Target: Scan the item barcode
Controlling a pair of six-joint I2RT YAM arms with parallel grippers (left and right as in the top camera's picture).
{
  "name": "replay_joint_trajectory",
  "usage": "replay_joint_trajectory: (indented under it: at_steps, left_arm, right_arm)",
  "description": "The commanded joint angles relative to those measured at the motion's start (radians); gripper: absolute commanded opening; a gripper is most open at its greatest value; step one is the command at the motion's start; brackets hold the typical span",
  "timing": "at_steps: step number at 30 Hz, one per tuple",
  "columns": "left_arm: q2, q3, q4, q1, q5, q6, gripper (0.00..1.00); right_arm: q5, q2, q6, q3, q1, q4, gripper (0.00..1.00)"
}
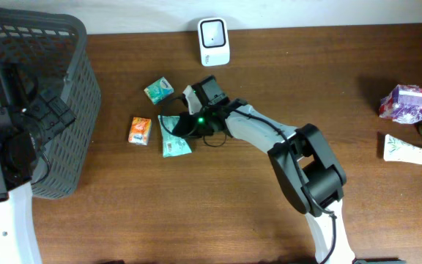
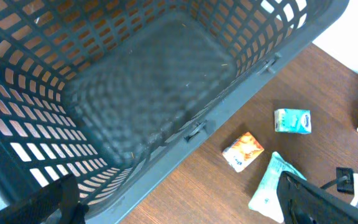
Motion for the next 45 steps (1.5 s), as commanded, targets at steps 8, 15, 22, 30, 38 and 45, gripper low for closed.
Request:
replay_joint_trajectory:
  at_steps: [8, 15, 22, 30, 38, 45]
  left_arm:
    - [-0.008, 0.003, -0.001, 0.006, 0.000, -0.009, 0.99]
    - [-0.008, 0.003, -0.001, 0.006, 0.000, -0.009, 0.99]
    - [-0.008, 0.003, -0.001, 0.006, 0.000, -0.009, 0.99]
    - [-0.008, 0.003, -0.001, 0.006, 0.000, -0.009, 0.99]
    - [-0.008, 0.003, -0.001, 0.006, 0.000, -0.009, 0.99]
    - [-0.008, 0.003, -0.001, 0.006, 0.000, -0.009, 0.99]
  right_arm:
    - [0.296, -0.200, -0.057, 0.001, -0.101, -0.562, 0.04]
    - [0.300, -0.197, -0.106, 0.001, -0.232, -0.636, 0.82]
    - [0.109, -0.119, -0.190, -0.008, -0.220, -0.507, 0.80]
    - [0.121, -0.035, -0.111, -0.008, -0.163, -0.420, 0.52]
    - [0.074, -0.096, -0.172, 0.061, -0.179, -0.445, 0.04]
    - [-0.132, -0.194, -0.380, 0.276, -0.204, -0.452, 0.04]
